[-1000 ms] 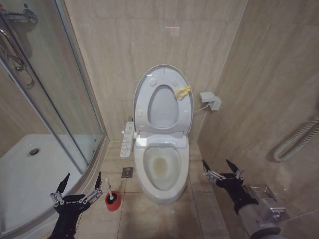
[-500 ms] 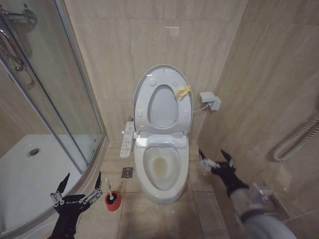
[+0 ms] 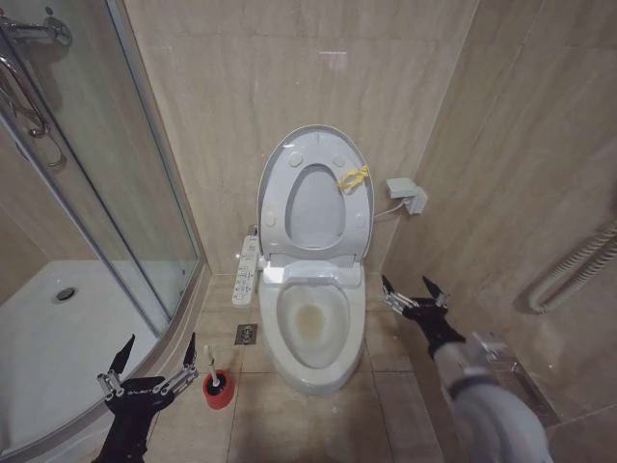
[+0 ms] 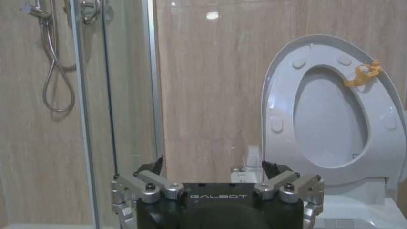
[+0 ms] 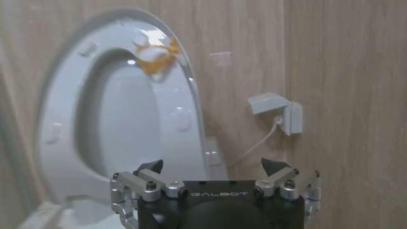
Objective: Open the toilet lid, clean the toilet bowl with a toilet brush, close the toilet lid, and flush.
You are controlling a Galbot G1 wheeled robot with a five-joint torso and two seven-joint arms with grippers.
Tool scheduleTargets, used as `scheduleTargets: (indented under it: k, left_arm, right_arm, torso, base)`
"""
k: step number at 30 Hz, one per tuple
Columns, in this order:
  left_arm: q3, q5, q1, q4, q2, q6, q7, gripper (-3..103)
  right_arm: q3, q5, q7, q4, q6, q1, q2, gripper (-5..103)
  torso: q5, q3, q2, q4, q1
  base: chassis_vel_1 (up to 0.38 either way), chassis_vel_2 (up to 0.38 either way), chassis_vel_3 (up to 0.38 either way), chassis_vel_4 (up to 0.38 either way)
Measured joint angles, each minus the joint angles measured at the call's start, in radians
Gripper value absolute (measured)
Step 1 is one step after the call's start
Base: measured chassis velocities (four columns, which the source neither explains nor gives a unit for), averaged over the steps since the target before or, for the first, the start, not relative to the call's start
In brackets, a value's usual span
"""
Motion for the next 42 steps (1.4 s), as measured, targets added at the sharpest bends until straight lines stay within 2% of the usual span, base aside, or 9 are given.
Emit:
scheduleTargets:
  k: [2,12,15,17,19,20,24,37,42]
  left_arm:
    - [0.000,0.000,0.000,0.000,0.000,0.000,0.000,100]
    - [0.000,0.000,0.000,0.000,0.000,0.000,0.000,100]
    - [0.000,0.000,0.000,0.000,0.000,0.000,0.000,100]
    - [0.000,0.000,0.000,0.000,0.000,0.000,0.000,100]
    - [0.000,0.000,0.000,0.000,0.000,0.000,0.000,100]
    - [0.000,0.000,0.000,0.000,0.000,0.000,0.000,100]
    - [0.000,0.000,0.000,0.000,0.000,0.000,0.000,100]
    - [0.000,0.000,0.000,0.000,0.000,0.000,0.000,100]
    - [0.000,0.000,0.000,0.000,0.000,0.000,0.000,100]
  right_arm:
    - [-0.007,0.002,0.011,-0.070,0.006,0.064,-0.018,100]
    - [-0.017,0.007,0.018,-0.119,0.009,0.114,-0.030,100]
    - [-0.039,0.019,0.034,-0.213,0.010,0.226,-0.054,100]
    - [-0.048,0.024,0.040,-0.250,0.010,0.269,-0.063,100]
    - [-0.049,0.039,0.051,-0.292,0.013,0.326,-0.084,100]
    - [-0.044,0.044,0.055,-0.300,0.015,0.335,-0.094,100]
    - [-0.035,0.049,0.062,-0.315,0.016,0.349,-0.112,100]
    - [-0.058,0.055,0.079,-0.426,0.018,0.477,-0.140,100]
    - [-0.088,0.055,0.079,-0.518,0.055,0.588,-0.152,100]
  torso:
    - [0.0001,0.000,0.000,0.0005,0.000]
    - [0.0000,0.000,0.000,-0.0007,0.000]
    - [0.0001,0.000,0.000,0.0002,0.000]
    - [0.0001,0.000,0.000,-0.0001,0.000]
    - [0.0000,0.000,0.000,0.0011,0.000]
    - [-0.0003,0.000,0.000,-0.0002,0.000]
    - [0.0003,0.000,0.000,-0.0007,0.000]
    - [0.0001,0.000,0.000,-0.0002,0.000]
    - [0.0001,0.000,0.000,0.0000,0.000]
  base:
    - [0.000,0.000,0.000,0.000]
    - [0.000,0.000,0.000,0.000]
    - [0.000,0.000,0.000,0.000]
    - [0.000,0.000,0.000,0.000]
    - [0.000,0.000,0.000,0.000]
    - [0.000,0.000,0.000,0.000]
    - [0.000,0.000,0.000,0.000]
    - [0.000,0.000,0.000,0.000]
    - [0.000,0.000,0.000,0.000]
